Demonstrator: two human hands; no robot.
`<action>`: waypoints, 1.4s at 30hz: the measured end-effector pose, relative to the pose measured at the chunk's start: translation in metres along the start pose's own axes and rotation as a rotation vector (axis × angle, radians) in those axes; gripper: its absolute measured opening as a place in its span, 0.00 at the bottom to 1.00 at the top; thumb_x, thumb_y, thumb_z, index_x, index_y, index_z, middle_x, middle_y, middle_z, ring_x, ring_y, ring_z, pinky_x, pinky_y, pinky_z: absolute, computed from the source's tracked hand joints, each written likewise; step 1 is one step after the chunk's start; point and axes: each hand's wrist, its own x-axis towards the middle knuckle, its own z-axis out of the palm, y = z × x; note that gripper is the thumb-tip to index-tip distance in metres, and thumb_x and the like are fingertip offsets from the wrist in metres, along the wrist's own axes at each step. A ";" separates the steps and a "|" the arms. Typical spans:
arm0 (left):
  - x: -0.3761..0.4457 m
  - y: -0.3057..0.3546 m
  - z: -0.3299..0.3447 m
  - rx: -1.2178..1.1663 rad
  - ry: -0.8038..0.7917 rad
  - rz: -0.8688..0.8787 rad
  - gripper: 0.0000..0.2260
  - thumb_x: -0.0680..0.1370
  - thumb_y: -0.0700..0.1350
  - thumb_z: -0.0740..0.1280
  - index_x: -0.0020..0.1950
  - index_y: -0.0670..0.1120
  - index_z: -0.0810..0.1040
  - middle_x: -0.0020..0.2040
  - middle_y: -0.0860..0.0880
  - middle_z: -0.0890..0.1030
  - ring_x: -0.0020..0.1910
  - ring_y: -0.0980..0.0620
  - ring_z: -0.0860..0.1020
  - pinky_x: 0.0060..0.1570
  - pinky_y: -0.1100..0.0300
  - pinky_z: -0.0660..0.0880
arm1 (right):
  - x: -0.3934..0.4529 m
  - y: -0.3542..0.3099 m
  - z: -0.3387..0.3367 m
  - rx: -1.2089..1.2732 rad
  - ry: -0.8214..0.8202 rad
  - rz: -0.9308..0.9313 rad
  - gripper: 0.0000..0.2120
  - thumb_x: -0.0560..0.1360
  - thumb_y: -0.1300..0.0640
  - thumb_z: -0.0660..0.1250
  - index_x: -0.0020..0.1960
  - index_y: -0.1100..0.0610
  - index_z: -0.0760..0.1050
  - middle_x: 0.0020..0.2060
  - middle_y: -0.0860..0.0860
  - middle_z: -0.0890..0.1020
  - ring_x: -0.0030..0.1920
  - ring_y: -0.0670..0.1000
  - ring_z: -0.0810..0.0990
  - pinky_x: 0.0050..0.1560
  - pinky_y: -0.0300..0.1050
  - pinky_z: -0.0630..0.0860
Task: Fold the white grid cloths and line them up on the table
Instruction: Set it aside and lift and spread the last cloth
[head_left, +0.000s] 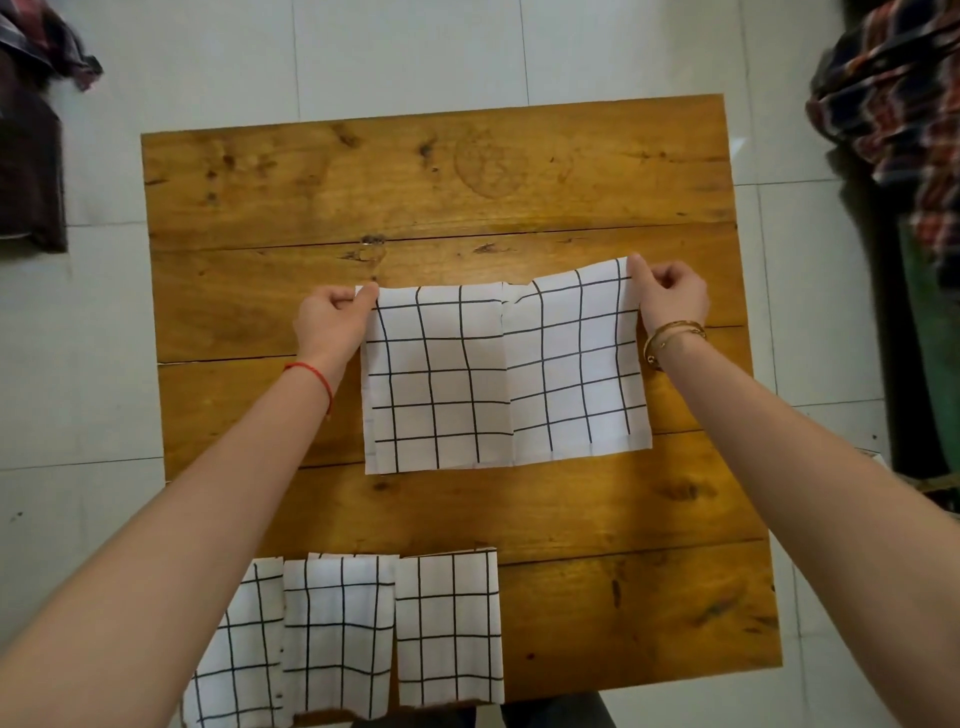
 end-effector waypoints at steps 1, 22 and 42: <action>0.000 0.001 0.001 0.007 -0.004 0.001 0.13 0.77 0.54 0.68 0.51 0.45 0.78 0.47 0.50 0.78 0.45 0.54 0.73 0.48 0.60 0.69 | 0.000 0.000 0.000 0.008 0.000 0.003 0.12 0.75 0.47 0.66 0.45 0.56 0.73 0.39 0.49 0.76 0.37 0.44 0.72 0.37 0.34 0.70; -0.004 -0.008 -0.006 -0.030 0.121 0.177 0.18 0.74 0.46 0.72 0.63 0.45 0.75 0.53 0.49 0.77 0.51 0.54 0.75 0.57 0.60 0.75 | 0.003 0.003 0.005 -0.263 0.109 -0.237 0.18 0.73 0.49 0.69 0.57 0.57 0.69 0.52 0.54 0.75 0.53 0.53 0.73 0.55 0.46 0.72; -0.014 -0.036 0.008 1.075 -0.161 0.851 0.34 0.81 0.56 0.59 0.80 0.47 0.46 0.80 0.47 0.46 0.79 0.47 0.46 0.74 0.37 0.47 | -0.055 -0.007 0.064 -1.018 -0.466 -1.000 0.29 0.81 0.44 0.50 0.78 0.55 0.51 0.77 0.50 0.54 0.77 0.56 0.49 0.76 0.59 0.46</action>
